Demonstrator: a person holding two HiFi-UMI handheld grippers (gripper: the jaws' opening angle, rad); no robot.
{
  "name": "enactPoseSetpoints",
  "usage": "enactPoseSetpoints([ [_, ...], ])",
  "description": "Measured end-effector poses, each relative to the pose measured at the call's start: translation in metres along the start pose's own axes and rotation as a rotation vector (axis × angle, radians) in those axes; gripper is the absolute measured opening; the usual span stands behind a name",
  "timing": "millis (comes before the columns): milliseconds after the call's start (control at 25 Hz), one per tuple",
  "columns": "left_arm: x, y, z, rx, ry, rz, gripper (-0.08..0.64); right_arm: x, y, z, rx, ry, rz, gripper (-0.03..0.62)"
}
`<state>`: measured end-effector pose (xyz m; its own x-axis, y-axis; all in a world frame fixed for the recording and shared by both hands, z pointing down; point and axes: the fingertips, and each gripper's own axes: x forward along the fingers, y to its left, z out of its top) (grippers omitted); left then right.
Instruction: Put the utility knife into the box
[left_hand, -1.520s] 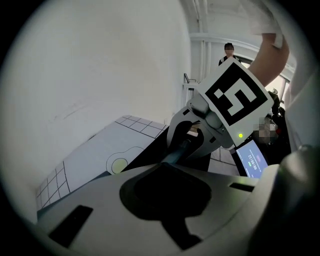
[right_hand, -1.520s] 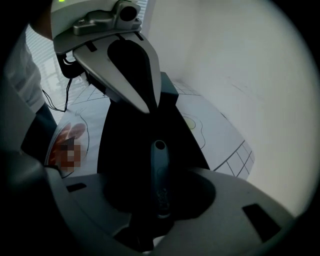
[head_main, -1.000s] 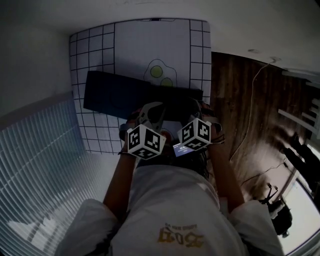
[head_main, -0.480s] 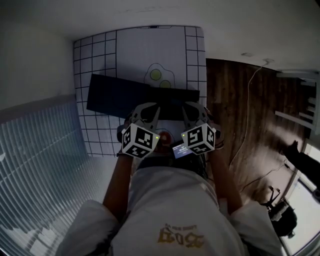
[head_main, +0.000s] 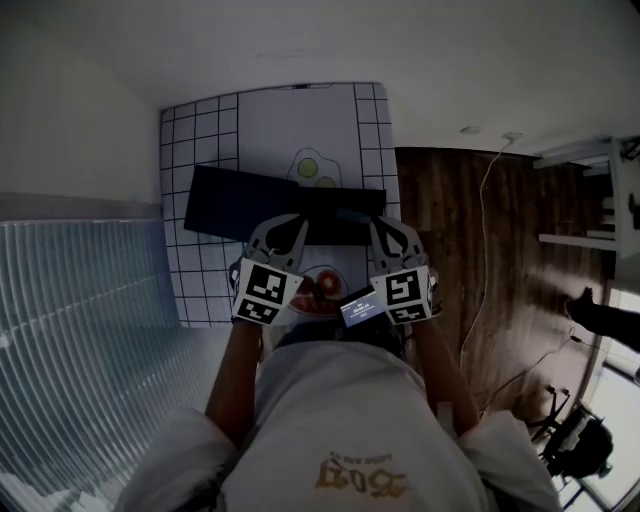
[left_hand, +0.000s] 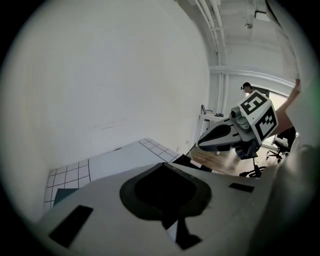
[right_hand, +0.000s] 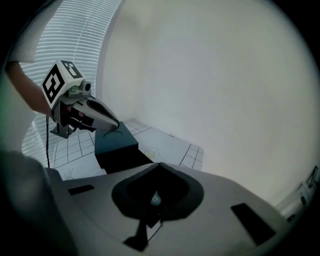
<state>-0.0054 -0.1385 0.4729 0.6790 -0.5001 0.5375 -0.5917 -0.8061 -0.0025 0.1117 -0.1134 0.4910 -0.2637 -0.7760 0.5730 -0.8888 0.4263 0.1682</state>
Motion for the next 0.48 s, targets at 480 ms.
enactPoseSetpoints([
  [480, -0.073, 0.018, 0.062, 0.024, -0.234, 0.163, 0.008, -0.076, -0.021, 0.049, 0.218, -0.195, -0.158, 0.008],
])
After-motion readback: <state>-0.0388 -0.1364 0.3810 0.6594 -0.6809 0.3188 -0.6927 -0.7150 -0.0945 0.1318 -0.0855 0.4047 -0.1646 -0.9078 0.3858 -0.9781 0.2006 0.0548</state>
